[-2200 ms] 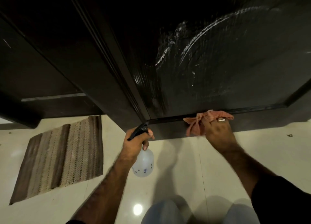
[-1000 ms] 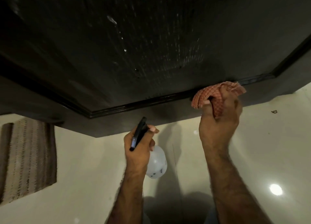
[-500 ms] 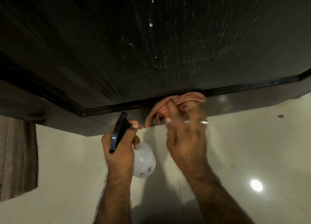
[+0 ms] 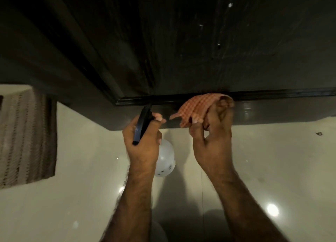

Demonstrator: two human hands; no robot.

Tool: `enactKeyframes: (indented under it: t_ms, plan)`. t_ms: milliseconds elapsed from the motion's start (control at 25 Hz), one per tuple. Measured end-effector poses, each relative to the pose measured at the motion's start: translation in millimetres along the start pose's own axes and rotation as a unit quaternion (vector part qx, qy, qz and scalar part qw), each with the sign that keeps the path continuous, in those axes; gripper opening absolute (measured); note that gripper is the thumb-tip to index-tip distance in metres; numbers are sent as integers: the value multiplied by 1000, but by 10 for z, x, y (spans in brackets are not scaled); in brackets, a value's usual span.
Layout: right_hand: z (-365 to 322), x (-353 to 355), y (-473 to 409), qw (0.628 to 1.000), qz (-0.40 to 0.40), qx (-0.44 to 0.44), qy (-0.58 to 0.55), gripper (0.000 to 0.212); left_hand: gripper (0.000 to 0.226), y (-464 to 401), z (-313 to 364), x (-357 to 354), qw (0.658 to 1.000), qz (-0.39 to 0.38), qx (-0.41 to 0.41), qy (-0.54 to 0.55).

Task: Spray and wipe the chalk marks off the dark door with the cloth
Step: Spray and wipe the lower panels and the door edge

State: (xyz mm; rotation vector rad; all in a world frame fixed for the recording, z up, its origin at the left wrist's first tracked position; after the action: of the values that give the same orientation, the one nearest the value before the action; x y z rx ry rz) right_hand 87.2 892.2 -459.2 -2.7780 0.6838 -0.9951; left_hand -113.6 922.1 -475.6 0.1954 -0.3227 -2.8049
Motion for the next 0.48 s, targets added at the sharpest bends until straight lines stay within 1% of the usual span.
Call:
enactKeyframes:
  t_ms: [40,80,120,160,200,280,360,400,480]
  plan:
    - [-12,9,-4,999,-24,41,13,50,38,-22,0,11,1000,0,-9,9]
    - [25,106,-10,998,-16,56,8,41,35,-37,-8,33,1000,2,-12,15]
    - [156,267,-33,999,24,32,-13,31,31,-49,-6,64,1000,10,-11,21]
    - [348,415,-63,997,71,-10,-41,24,25,-67,7,119,999,21,-7,27]
    - [521,544,-85,990,112,-51,-67,20,17,-88,13,164,999,29,-3,31]
    - [735,624,-109,978,161,-94,-95,22,10,-144,9,251,998,49,2,28]
    - [567,439,-123,974,185,-81,-101,17,9,-212,-15,331,998,62,-9,24]
    - [359,275,-112,976,189,-64,-83,15,10,-235,-4,362,998,62,-19,26]
    - [-102,-74,-74,979,192,-31,-57,17,18,-265,53,428,996,69,-39,41]
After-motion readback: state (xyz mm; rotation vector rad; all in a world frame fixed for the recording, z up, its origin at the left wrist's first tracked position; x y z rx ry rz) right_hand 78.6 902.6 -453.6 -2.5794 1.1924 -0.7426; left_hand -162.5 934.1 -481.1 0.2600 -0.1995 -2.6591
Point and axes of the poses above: each hand's wrist, its own y-axis away from the middle knuckle, its own x-axis out of the back of the hand, z = x × y, the point moved 8 cm from there along -y, towards the middle knuckle, and after that the axes turned 1 degree about -x, right-handed, at the moved point
